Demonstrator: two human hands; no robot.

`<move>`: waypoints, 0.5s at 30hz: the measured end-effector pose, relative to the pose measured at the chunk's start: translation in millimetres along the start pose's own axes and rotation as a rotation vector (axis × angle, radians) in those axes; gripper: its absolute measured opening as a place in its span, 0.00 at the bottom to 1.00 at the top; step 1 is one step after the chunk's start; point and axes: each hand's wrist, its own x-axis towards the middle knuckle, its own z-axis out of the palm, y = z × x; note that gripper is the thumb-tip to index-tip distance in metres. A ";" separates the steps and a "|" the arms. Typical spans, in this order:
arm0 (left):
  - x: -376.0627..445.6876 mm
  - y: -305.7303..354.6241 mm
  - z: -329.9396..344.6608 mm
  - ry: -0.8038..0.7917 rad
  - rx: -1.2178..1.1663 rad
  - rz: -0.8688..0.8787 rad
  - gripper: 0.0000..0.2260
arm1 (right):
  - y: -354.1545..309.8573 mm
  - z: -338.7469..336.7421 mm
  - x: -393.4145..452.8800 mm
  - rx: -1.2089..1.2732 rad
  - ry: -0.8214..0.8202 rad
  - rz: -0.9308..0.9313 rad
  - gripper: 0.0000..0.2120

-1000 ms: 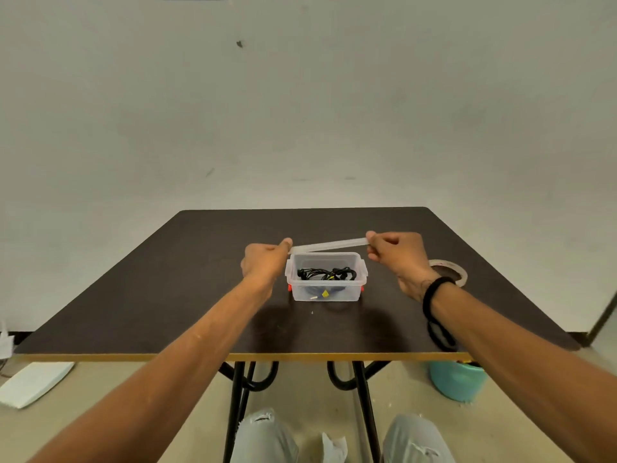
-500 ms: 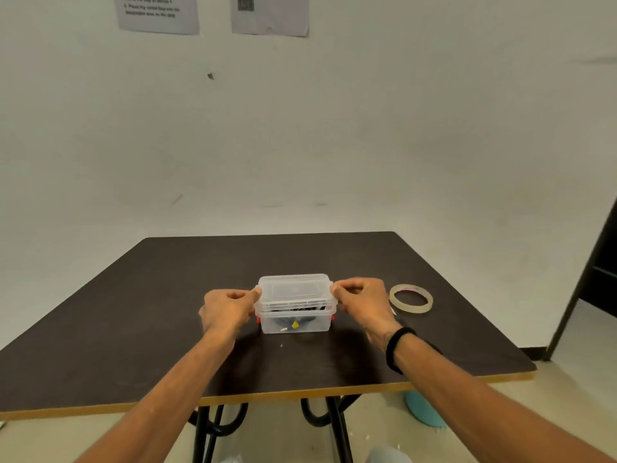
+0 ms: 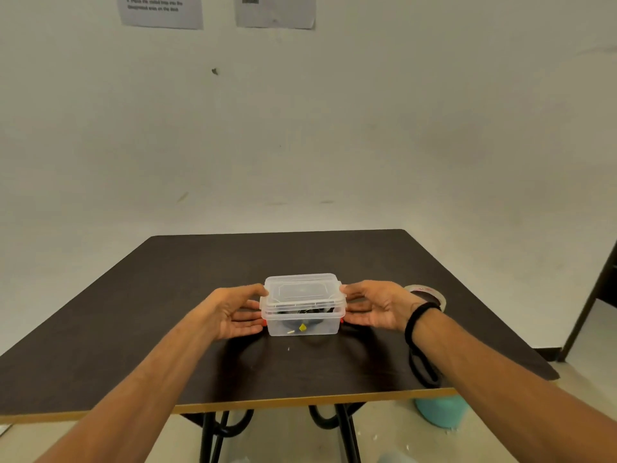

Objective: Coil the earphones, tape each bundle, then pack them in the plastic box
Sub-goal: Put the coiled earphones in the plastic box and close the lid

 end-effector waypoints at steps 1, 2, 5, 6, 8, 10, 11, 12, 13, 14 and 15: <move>0.6 0.0 -0.3 0.001 -0.013 -0.003 0.17 | -0.3 -2.1 1.0 0.022 -0.006 0.009 0.06; 1.1 -0.3 -1.0 0.001 -0.018 -0.003 0.16 | -0.3 -4.2 2.3 0.032 -0.005 0.017 0.07; 0.5 -0.7 -2.1 -0.002 0.014 0.017 0.15 | -0.7 -8.9 3.9 0.009 0.032 0.022 0.10; -0.1 -0.4 -2.3 -0.003 0.024 0.022 0.14 | -1.5 -9.8 3.6 -0.016 0.040 0.021 0.11; -1.0 -0.4 -2.7 -0.005 0.029 0.027 0.13 | -2.4 -10.4 1.7 -0.070 0.038 0.029 0.13; -2.4 -0.2 -2.6 -0.007 0.021 0.024 0.13 | -3.1 -11.1 -0.8 -0.099 0.020 0.044 0.17; -3.1 0.0 -2.7 -0.008 0.014 0.021 0.13 | -3.7 -11.2 -2.4 -0.106 0.008 0.049 0.18; -4.1 -0.2 -2.5 -0.009 0.011 0.017 0.13 | -3.7 -11.2 -3.9 -0.109 -0.001 0.053 0.19; -4.9 -0.4 -2.6 -0.010 0.009 0.014 0.13 | -3.7 -11.1 -5.2 -0.108 -0.011 0.056 0.20; -5.3 -0.7 -2.4 -0.010 0.008 0.011 0.13 | -3.6 -11.0 -6.5 -0.106 -0.021 0.059 0.21; -5.5 -0.9 -2.3 -0.011 0.006 0.010 0.13 | -3.4 -10.8 -7.9 -0.105 -0.031 0.062 0.21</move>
